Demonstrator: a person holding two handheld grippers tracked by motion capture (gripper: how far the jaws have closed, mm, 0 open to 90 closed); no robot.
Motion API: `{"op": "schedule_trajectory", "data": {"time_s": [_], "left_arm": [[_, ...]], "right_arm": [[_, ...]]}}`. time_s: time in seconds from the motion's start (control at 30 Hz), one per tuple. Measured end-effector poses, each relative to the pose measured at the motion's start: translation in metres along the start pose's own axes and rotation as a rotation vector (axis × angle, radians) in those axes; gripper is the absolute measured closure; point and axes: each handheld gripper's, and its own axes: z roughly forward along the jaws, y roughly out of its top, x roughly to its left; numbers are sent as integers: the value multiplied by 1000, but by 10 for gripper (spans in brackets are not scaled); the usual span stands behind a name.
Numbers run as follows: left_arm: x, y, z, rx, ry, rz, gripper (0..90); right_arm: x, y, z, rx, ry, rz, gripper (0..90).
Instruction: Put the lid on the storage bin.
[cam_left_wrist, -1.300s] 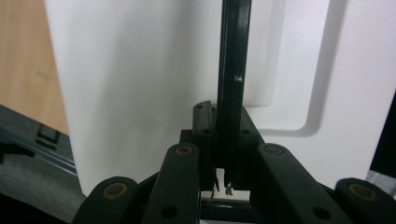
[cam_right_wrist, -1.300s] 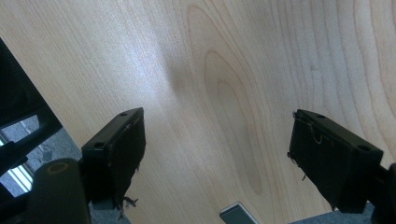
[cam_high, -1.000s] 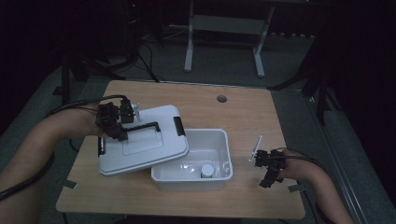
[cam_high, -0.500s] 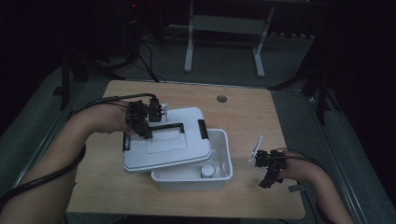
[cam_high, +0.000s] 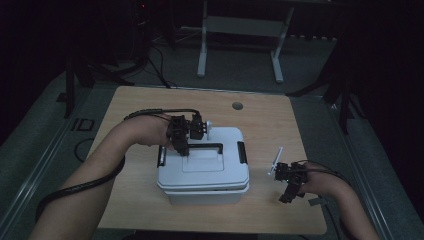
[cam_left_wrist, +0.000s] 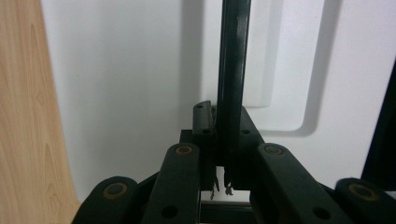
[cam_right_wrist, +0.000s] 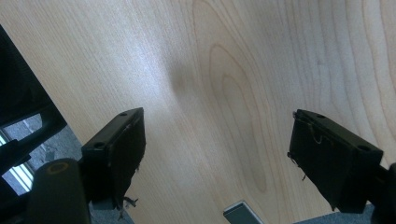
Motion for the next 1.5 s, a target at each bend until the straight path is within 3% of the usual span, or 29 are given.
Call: {"op": "schedule_trajectory", "data": {"time_s": [0.3,0.67,1.07,1.13,1.17,1.2,1.3,1.37,1.5], "left_arm": [[0,10,15,15,-43,12,836],[3,13,30,51,-48,5,835],[6,12,30,46,-68,-1,830],[5,12,30,48,-65,6,825],[5,13,30,59,-45,2,825],[5,13,28,50,-33,-8,645],[8,11,20,-16,27,-33,426],[10,7,15,-43,30,-43,357],[8,-1,15,-22,33,-35,160]], "right_arm": [[0,1,1,0,-3,-9,182],[0,4,4,5,0,-16,182],[0,5,4,4,-2,-21,181],[0,6,3,6,-2,-22,181],[0,6,3,5,-2,-20,182],[0,7,2,2,-3,-19,182],[0,9,1,-1,-4,-20,182],[-1,10,0,-3,-5,-23,181],[-1,12,0,-2,-6,-21,182]]}}
